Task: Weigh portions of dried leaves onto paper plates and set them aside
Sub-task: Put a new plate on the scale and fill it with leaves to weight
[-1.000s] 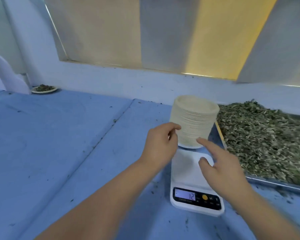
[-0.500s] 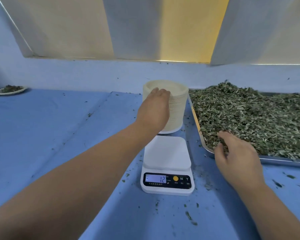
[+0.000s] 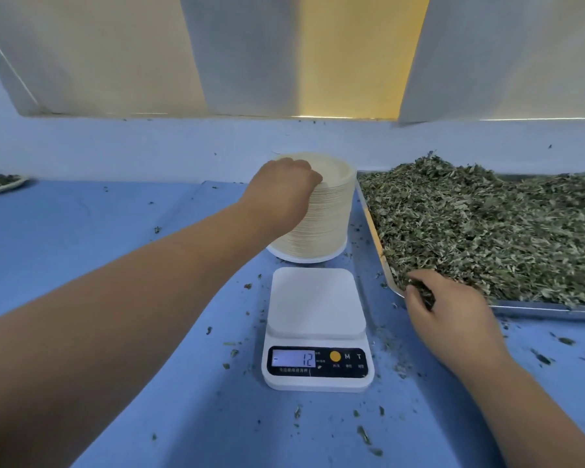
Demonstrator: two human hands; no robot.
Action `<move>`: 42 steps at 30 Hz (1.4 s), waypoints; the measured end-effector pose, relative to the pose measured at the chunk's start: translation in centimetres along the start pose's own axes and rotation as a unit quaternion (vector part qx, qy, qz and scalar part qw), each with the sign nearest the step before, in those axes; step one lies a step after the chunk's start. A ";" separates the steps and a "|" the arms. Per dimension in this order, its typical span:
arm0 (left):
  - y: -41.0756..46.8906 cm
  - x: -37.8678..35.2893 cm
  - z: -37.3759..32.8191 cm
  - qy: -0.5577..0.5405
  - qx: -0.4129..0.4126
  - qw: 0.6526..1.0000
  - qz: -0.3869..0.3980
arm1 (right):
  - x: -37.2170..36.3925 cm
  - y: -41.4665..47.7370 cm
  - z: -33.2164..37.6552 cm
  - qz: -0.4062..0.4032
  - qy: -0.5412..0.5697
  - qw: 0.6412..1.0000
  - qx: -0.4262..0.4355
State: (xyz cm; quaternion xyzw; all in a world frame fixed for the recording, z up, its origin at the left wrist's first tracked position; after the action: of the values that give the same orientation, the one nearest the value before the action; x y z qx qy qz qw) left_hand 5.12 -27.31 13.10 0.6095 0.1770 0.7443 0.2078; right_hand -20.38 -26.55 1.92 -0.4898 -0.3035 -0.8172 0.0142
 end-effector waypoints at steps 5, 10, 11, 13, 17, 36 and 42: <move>0.5 0.1 -0.2 0.046 -0.043 0.997 0.044 | -0.5 -0.2 0.0 0.015 0.011 1.000 0.009; 0.8 -0.1 -0.8 0.030 -0.073 0.994 0.081 | -0.5 -0.3 -0.2 0.017 0.023 1.000 0.001; 0.9 0.0 -0.9 0.026 -0.074 0.993 0.083 | -0.5 -0.4 -0.2 0.015 0.026 1.000 0.003; 0.9 0.1 -0.9 0.013 -0.065 0.994 0.083 | -0.4 -0.5 -0.1 0.011 0.028 0.999 0.010; 0.8 0.5 -1.3 0.026 -0.053 0.993 0.099 | -0.4 -0.6 0.0 0.013 0.030 0.999 0.013; -0.3 3.2 1.2 -0.129 0.169 0.969 -0.125 | -0.5 -0.7 0.1 0.026 0.038 0.999 0.002; -5.7 1.8 1.4 -0.321 0.212 0.882 -0.272 | -0.3 -0.8 0.6 -0.002 0.027 1.000 -0.013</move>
State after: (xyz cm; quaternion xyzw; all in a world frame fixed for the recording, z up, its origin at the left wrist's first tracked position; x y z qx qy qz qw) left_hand 6.67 -21.53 11.96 0.7723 0.4131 0.3670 0.3135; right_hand -20.05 -25.67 1.52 -0.4671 -0.2931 -0.8341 0.0146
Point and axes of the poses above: each hand's wrist, its own y-axis towards the middle knuckle, its own x-axis out of the back of the hand, z = x × y, the point moved 6 cm from there along y, towards the middle knuckle, and after that the axes turned 5 degrees about -y, right-handed, at the moved point
